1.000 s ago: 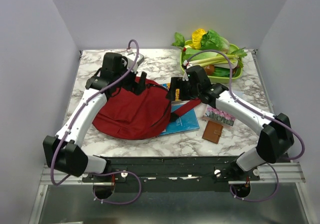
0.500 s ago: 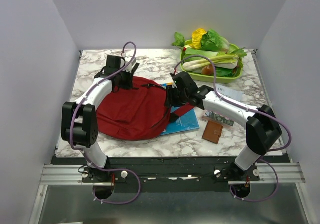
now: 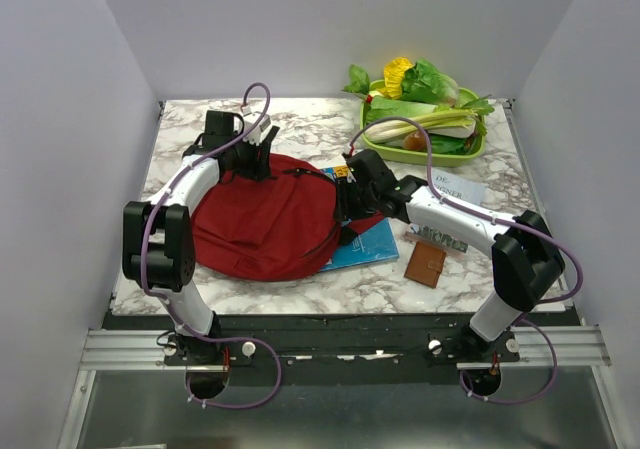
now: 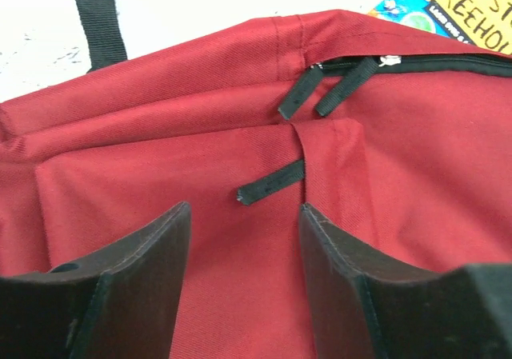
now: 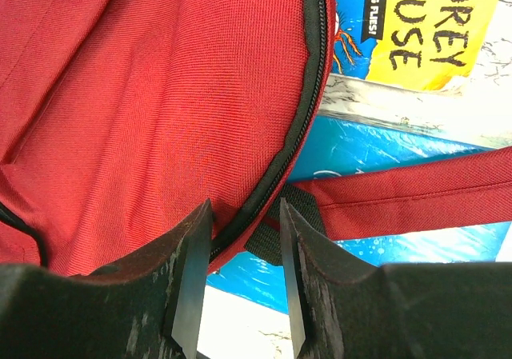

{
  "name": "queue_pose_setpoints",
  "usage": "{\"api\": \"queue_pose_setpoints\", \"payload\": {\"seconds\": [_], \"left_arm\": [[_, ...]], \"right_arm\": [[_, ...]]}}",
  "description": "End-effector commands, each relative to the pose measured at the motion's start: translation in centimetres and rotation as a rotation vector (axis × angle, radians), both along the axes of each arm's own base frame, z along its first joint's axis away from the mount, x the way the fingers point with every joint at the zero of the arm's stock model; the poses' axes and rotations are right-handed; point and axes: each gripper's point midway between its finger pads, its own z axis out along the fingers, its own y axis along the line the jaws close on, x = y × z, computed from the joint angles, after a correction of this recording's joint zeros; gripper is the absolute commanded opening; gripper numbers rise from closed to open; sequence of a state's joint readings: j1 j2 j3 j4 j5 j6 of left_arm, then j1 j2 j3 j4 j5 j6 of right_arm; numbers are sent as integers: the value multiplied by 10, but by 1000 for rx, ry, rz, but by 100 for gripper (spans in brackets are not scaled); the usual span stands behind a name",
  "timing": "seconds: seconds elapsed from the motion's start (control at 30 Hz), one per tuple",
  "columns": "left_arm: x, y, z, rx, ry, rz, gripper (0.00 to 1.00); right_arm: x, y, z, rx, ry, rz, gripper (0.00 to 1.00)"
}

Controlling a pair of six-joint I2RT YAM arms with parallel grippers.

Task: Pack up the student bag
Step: Unzip the student bag at the center of the board.

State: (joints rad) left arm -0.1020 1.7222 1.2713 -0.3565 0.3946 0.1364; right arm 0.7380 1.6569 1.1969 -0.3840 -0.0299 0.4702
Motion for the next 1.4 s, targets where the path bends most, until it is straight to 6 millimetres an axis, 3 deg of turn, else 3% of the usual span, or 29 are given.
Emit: {"api": "queue_pose_setpoints", "payload": {"seconds": [0.0,0.23,0.5,0.93,1.13,1.23,1.37], "left_arm": [[-11,-10,-6,-15,20,-105,66],[-9,-14,-16,-29,63,-118,65],[-4,-19,-20,-55,63,-116,41],[6,-28,-19,-69,64,-108,41],[6,-28,-20,-64,65,-108,35],[5,-27,-22,-58,65,-105,24],[5,-24,-21,-51,58,-91,0]], "right_arm": [[3,-2,5,-13,-29,0,47],[3,-1,7,-8,-33,0,47],[2,-2,8,-7,-36,2,45],[2,-1,8,-2,-38,1,42],[2,-1,8,0,-38,-1,41],[1,-1,6,0,-36,-1,39],[1,-2,5,-2,-36,1,36]]}}
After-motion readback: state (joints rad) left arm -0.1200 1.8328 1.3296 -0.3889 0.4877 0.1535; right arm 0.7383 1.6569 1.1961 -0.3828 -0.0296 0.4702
